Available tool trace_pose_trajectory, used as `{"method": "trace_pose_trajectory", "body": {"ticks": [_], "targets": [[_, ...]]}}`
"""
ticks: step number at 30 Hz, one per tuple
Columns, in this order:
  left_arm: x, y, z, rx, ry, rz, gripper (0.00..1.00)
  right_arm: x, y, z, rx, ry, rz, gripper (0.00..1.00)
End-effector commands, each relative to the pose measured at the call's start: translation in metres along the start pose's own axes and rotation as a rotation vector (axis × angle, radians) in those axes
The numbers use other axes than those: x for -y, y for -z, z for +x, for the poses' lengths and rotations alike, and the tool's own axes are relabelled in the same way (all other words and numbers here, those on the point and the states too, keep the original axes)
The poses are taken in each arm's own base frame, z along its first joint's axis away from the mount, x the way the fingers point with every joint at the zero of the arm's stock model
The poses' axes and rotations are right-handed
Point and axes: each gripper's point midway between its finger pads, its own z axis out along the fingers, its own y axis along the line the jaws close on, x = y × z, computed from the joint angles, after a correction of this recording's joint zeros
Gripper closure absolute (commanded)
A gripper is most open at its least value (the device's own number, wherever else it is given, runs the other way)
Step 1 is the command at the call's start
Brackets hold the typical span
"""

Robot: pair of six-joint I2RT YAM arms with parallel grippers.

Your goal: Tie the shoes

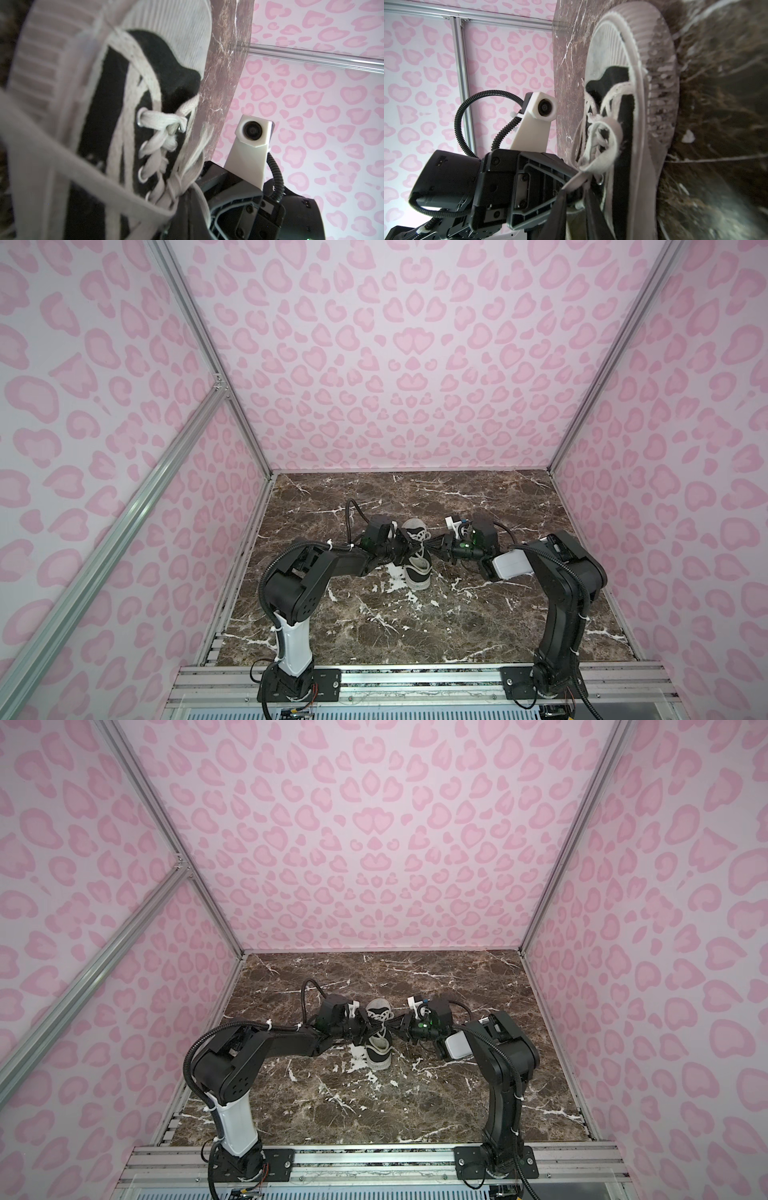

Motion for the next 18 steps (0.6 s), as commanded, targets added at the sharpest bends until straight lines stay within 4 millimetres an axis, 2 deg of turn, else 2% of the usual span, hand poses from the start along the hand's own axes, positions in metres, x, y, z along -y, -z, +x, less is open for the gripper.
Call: {"method": "trace_pose_trajectory", "body": {"ticks": [1,9,18], "targets": [[0.012,0.0,0.0,-0.006,-0.008,0.059,0.97,-0.004,0.004,-0.001,0.009,0.016,-0.016,0.81],[0.01,-0.001,0.001,-0.011,-0.011,0.052,0.97,0.006,0.011,0.0,0.011,0.005,0.025,0.82],[0.011,-0.002,0.001,-0.014,-0.01,0.055,0.97,0.005,0.005,0.002,0.001,-0.003,-0.003,0.84]]}}
